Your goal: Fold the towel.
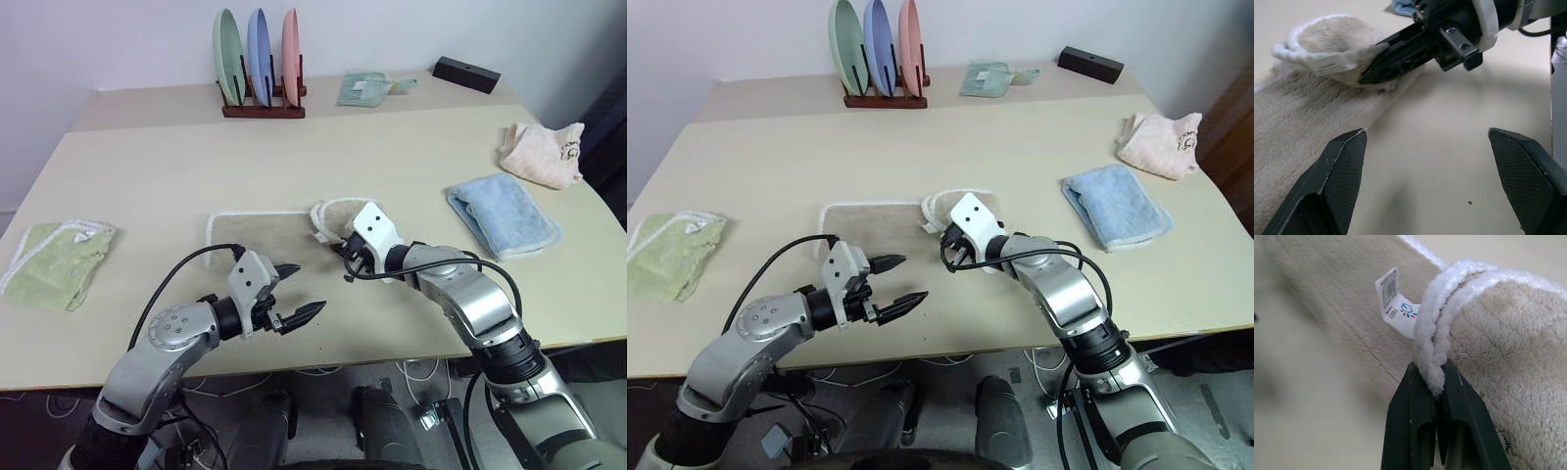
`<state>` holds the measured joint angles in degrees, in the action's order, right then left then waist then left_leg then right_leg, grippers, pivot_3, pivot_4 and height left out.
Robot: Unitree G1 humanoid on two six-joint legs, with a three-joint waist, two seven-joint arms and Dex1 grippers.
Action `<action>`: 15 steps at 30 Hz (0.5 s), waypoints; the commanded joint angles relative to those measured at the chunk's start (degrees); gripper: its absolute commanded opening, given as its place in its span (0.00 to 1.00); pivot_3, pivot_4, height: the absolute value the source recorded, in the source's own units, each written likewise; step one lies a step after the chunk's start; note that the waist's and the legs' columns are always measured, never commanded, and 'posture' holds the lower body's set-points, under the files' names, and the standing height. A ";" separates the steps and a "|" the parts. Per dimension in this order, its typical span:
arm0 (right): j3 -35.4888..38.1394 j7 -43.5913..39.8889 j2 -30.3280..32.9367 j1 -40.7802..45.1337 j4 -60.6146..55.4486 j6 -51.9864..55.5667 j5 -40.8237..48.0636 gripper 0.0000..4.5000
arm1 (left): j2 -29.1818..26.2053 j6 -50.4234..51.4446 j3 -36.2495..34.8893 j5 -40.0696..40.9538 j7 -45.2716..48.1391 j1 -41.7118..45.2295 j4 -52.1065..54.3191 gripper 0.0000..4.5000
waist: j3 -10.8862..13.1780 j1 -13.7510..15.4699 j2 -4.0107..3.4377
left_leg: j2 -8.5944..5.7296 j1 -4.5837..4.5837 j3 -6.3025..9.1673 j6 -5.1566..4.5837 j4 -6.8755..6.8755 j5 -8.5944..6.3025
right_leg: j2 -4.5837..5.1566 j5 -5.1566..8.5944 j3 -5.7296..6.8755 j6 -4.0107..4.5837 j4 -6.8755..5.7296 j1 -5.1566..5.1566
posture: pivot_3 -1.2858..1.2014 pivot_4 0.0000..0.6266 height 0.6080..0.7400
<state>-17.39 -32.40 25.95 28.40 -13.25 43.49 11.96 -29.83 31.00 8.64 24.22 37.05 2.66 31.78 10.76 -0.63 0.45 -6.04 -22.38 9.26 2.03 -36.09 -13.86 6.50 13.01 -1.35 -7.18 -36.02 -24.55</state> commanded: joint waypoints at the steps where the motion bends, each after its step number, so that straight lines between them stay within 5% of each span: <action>1: 2.52 -3.56 1.32 0.16 -5.11 -0.60 2.55 0.30 | -0.13 -0.71 -0.10 -0.10 0.18 -0.29 1.71 0.90 | 0.00 0.05 0.00 | 0.00 0.00 0.00 0.00 -0.01 0.00 | 0.00 0.00 0.00 0.00 0.00 0.00 | 0.52 0.24 1.00; 4: 7.97 -8.33 4.45 -1.51 -9.43 -0.90 7.37 0.62 | -0.24 -0.51 -1.39 0.36 -0.26 -1.17 1.82 0.90 | 0.00 0.14 0.00 | -0.01 -0.01 0.01 0.00 -0.01 0.00 | 0.01 0.00 0.00 0.00 0.01 0.00 | 0.52 0.24 1.00; 7: 12.52 -11.06 6.61 -2.49 -11.16 -0.75 11.40 0.62 | -0.05 -0.24 -2.66 0.94 -0.79 -2.00 2.00 0.90 | 0.00 0.13 0.01 | -0.01 -0.01 0.02 -0.01 -0.01 0.00 | 0.01 0.00 0.00 -0.01 0.02 0.02 | 0.52 0.24 1.00; 10: 15.62 -7.83 4.32 0.77 -2.52 -1.90 10.81 0.40 | 0.40 -0.16 -3.77 1.21 -1.71 -2.79 1.92 0.90 | 0.00 -0.16 0.02 | 0.03 0.00 0.00 -0.01 0.00 -0.01 | -0.02 0.01 0.01 0.00 0.02 0.02 | 0.52 0.24 1.00; 13: 12.61 -6.24 2.39 3.00 4.85 -6.34 6.37 0.06 | 0.87 -0.09 -3.93 1.14 -2.26 -3.13 1.93 0.90 | 0.00 -0.06 0.02 | 0.05 0.04 -0.13 0.00 0.00 0.00 | -0.04 0.00 0.00 0.02 0.00 0.02 | 0.52 0.24 1.00; 15: 9.15 -5.53 0.77 4.10 10.89 -11.20 2.12 0.02 | 1.16 0.22 -4.08 1.32 -2.75 -3.69 2.32 0.90 | 0.00 -0.08 0.02 | 0.04 0.04 -0.16 0.00 0.03 0.00 | -0.04 0.00 0.00 0.02 0.01 0.02 | 0.52 0.24 1.00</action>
<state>-5.91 -38.50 27.84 31.35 -5.10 36.43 16.88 -28.95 31.13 5.59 24.49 34.70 -0.64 31.91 10.76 -0.71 0.47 -6.01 -22.36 9.09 2.03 -36.05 -13.86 6.48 13.01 -1.35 -7.17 -36.01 -24.55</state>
